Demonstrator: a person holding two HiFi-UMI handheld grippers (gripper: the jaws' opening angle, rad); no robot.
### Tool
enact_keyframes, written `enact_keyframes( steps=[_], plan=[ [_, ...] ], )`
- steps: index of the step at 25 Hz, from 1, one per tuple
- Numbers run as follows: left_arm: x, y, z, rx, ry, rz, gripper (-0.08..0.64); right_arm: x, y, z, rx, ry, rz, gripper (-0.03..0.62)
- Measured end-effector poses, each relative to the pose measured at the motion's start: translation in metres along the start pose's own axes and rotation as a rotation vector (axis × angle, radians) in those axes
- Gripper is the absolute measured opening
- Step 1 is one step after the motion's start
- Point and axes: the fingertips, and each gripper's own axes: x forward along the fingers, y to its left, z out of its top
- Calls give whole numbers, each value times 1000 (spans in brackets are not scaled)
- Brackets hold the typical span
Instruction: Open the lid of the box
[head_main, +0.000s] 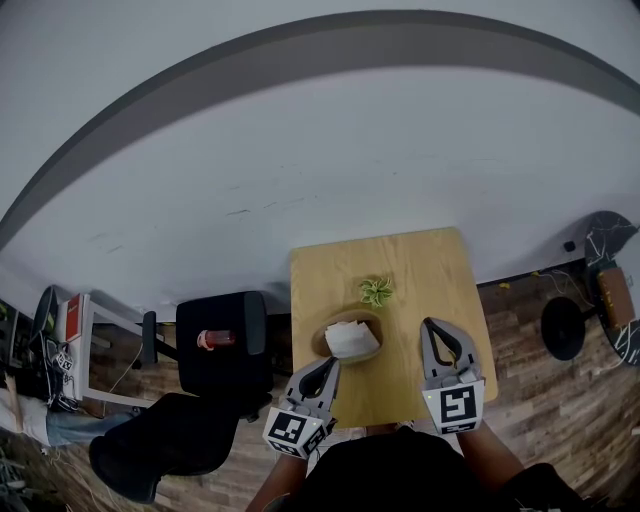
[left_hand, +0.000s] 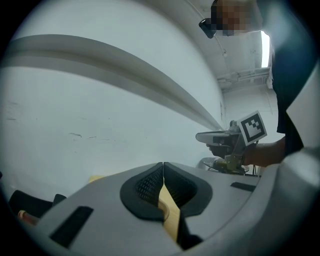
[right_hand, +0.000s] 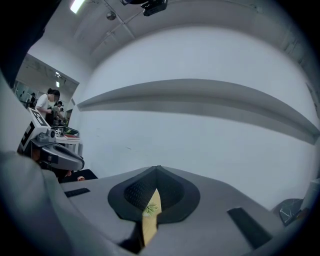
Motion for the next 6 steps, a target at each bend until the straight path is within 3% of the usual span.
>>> enact_keyframes(
  steps=[6],
  plan=[
    [2, -7, 3, 7, -8, -4, 20, -5, -2, 7, -37, -23, 5, 18]
  ],
)
